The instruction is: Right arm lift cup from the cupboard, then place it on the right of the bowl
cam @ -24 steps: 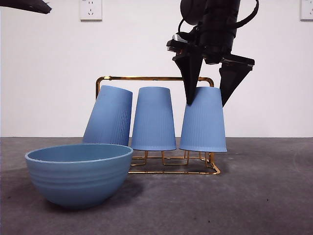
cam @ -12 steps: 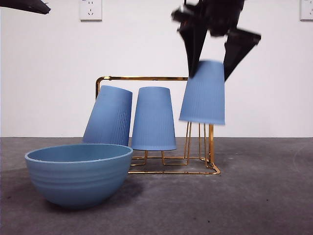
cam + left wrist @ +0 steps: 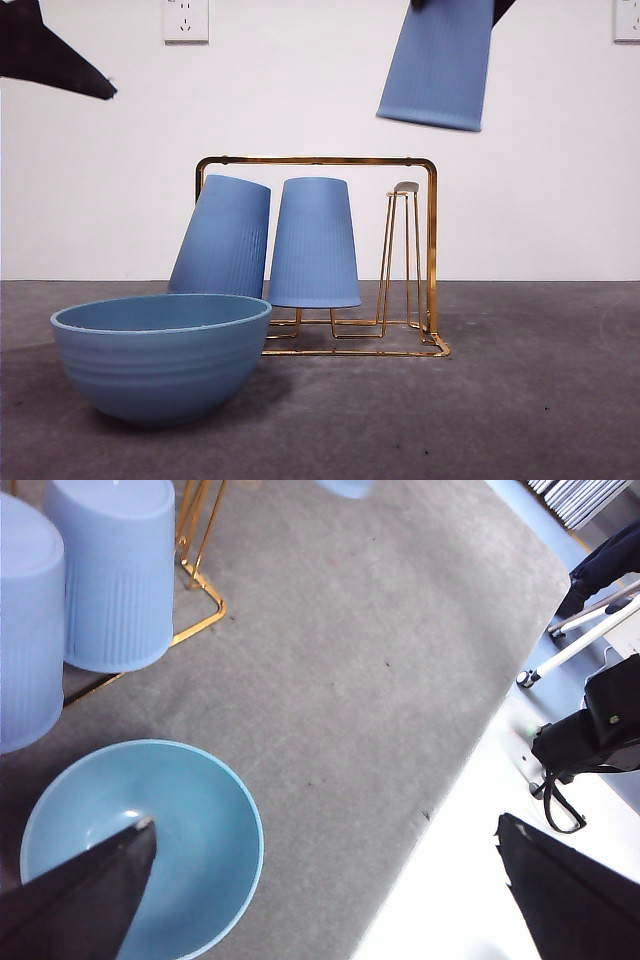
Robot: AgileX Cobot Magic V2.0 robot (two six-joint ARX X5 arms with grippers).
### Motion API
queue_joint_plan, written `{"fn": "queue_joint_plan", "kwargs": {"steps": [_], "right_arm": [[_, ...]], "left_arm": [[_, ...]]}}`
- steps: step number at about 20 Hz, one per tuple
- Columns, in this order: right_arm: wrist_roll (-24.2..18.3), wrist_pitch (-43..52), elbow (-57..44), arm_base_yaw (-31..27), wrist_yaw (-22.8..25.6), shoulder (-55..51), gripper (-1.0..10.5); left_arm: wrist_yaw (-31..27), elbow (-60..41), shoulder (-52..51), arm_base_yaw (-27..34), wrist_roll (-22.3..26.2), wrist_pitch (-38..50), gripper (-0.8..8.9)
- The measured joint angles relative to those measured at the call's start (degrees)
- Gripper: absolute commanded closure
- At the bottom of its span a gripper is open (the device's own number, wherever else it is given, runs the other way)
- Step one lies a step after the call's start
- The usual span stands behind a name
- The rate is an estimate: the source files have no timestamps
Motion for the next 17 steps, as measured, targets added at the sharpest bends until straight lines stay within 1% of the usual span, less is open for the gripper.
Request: {"fn": "queue_joint_plan", "kwargs": {"steps": [2, 4, 8, 10, 11, 14, 16, 17], "right_arm": [[0.0, 3.3, -5.9, 3.0, 1.6, -4.3, 7.3], [0.0, 8.8, -13.7, 5.0, 1.6, -9.1, 7.3], [0.0, 19.1, -30.4, 6.6, 1.1, -19.8, 7.3], [0.8, 24.4, -38.2, 6.6, -1.1, -24.9, 7.3], [1.2, 28.1, -42.4, 6.6, -2.9, -27.9, 7.3], [3.3, 39.7, -52.7, 6.6, -8.2, -37.3, 7.3], [5.2, 45.4, -58.3, 6.6, -11.8, -41.7, 7.3], [6.2, 47.1, -60.7, 6.6, -12.6, -42.9, 7.3]], "left_arm": [[0.0, 0.0, 1.4, 0.0, -0.1, 0.5, 2.3], [0.0, 0.0, 3.0, 0.0, -0.2, 1.3, 2.3], [0.0, 0.0, 7.2, 0.0, -1.4, 3.0, 2.3], [0.2, 0.0, 9.5, 0.0, -2.3, 3.0, 2.3], [1.6, 0.0, 10.8, 0.0, -3.0, 3.2, 2.3], [8.4, 0.0, 14.1, 0.0, -5.5, 5.9, 2.35], [12.2, 0.0, 15.9, 0.0, -7.9, 8.8, 2.5], [13.9, 0.0, 16.8, 0.0, -9.1, 10.3, 2.57]]}}
